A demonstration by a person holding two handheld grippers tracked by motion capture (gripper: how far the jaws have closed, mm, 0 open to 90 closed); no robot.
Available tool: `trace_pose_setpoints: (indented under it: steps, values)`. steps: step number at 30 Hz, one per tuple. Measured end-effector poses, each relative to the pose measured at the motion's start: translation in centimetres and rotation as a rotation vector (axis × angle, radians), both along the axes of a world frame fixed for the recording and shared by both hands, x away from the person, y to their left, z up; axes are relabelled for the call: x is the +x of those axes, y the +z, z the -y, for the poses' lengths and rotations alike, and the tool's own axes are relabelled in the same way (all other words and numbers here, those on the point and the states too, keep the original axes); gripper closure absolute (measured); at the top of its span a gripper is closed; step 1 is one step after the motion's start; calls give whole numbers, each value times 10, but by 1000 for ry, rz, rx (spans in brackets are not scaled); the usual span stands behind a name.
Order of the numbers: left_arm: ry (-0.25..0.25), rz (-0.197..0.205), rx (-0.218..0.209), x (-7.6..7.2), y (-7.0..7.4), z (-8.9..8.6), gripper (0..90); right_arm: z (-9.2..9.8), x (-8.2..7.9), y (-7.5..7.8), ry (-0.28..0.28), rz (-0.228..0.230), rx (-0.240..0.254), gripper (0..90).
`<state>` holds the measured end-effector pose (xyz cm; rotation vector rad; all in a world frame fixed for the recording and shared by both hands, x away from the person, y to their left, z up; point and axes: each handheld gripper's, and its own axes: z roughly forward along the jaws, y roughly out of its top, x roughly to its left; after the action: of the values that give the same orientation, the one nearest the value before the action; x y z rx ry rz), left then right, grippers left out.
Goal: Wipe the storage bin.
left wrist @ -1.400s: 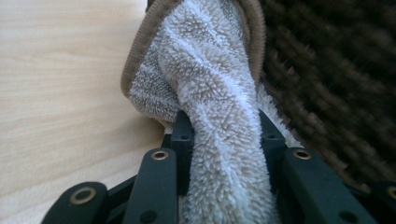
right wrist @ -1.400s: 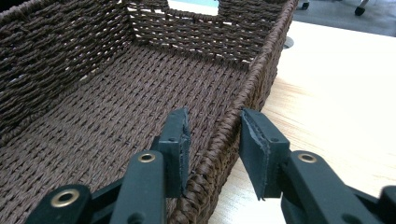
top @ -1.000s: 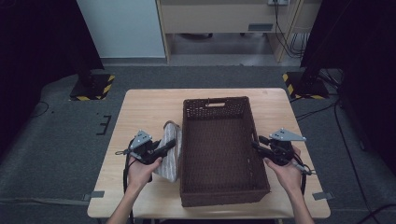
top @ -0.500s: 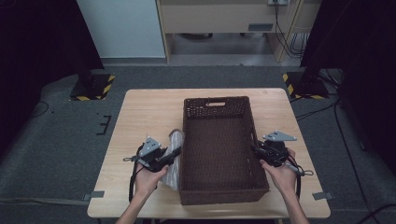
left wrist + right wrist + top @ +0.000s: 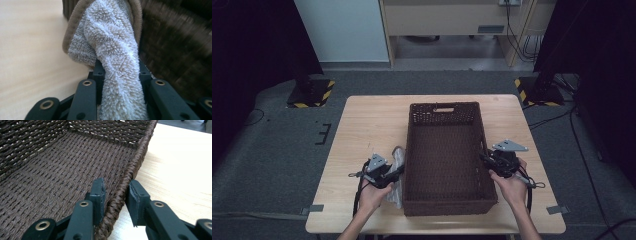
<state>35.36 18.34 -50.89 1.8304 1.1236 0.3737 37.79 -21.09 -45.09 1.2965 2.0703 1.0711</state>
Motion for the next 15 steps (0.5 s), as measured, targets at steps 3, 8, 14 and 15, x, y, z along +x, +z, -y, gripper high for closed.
trace_pose_setpoints:
  steps: [3,8,14,15]
  values:
    - [2,-36,-5,2,-4,-4,685,1,0,0,3,-1,2,682]
    - [38,34,-87,-1,28,-21,683,2,0,1,8,-10,19,665]
    - [4,111,-191,-28,71,-30,677,3,-1,5,14,-12,14,636]
    - [-10,111,-192,-32,74,-27,676,3,-1,5,15,-9,10,634]
